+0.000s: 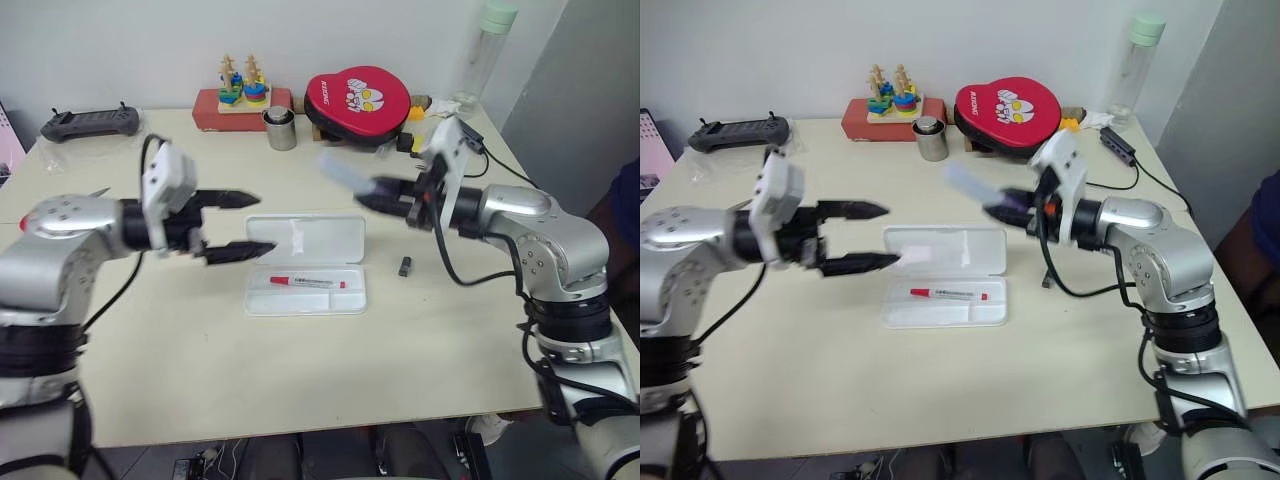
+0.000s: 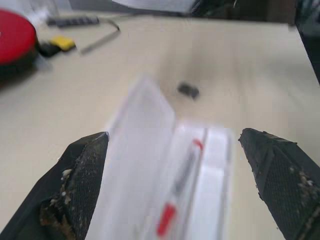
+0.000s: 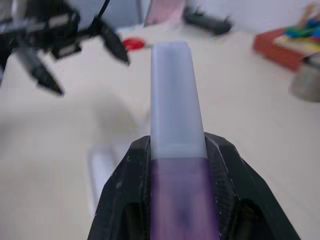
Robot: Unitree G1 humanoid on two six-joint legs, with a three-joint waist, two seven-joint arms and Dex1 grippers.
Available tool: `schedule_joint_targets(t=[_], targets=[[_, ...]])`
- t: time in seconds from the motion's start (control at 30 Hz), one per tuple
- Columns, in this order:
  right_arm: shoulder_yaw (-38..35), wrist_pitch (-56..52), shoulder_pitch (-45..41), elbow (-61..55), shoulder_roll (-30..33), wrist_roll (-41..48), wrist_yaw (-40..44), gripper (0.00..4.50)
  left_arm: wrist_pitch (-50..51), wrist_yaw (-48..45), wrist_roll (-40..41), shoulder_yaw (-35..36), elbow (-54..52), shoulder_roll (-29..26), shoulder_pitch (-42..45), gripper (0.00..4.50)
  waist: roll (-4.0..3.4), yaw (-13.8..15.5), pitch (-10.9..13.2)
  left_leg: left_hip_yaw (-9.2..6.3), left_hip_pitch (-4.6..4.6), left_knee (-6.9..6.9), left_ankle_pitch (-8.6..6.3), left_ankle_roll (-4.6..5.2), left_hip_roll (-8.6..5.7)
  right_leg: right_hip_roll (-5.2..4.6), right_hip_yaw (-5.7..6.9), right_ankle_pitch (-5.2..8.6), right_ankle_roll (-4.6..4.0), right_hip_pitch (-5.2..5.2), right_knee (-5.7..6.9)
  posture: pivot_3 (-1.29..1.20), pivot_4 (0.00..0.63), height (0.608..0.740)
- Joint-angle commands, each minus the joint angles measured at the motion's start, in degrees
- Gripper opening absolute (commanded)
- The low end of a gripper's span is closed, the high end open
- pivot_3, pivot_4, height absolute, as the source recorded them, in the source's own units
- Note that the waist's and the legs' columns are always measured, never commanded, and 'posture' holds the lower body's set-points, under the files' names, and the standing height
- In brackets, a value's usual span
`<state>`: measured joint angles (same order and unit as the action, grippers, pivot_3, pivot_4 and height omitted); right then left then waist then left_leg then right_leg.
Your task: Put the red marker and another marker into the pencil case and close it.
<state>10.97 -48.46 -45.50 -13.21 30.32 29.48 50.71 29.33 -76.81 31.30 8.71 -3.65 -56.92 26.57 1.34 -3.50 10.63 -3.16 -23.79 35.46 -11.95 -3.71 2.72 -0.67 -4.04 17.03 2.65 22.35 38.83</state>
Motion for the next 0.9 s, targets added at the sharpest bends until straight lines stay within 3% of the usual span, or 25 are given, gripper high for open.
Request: schedule_joint_targets(t=[0.03,0.3,0.9], targets=[[11.85,0.54,-0.6,-0.47,-1.74,-5.34,1.57,1.13,-3.38,-3.32,-1.12,3.84,-0.69,-4.43,-4.89,4.5,0.0,-0.07,0.0,0.0,0.01,0.0,0.0,0.0,0.01,0.0,0.01,0.01,0.01,0.01,0.04,0.0,0.15,0.74],[24.28,3.0,-2.75,8.9,-8.39,-16.06,-0.36,1.13,0.06,-1.36,2.87,7.18,-6.94,-4.61,-9.04,4.5,0.08,0.61,-0.01,0.02,-0.09,0.24,0.01,-0.01,0.03,0.02,-0.01,0.1,0.24,0.07,0.09,0.0,0.15,0.74],[23.33,8.8,-4.6,19.04,-13.32,-22.62,2.4,1.13,2.21,1.97,4.5,6.64,-9.3,-4.24,-8.73,4.5,0.08,0.57,-0.01,-0.03,-0.08,0.27,0.01,-0.01,0.04,0.05,0.02,0.07,0.18,0.08,0.17,0.0,0.15,0.74]])
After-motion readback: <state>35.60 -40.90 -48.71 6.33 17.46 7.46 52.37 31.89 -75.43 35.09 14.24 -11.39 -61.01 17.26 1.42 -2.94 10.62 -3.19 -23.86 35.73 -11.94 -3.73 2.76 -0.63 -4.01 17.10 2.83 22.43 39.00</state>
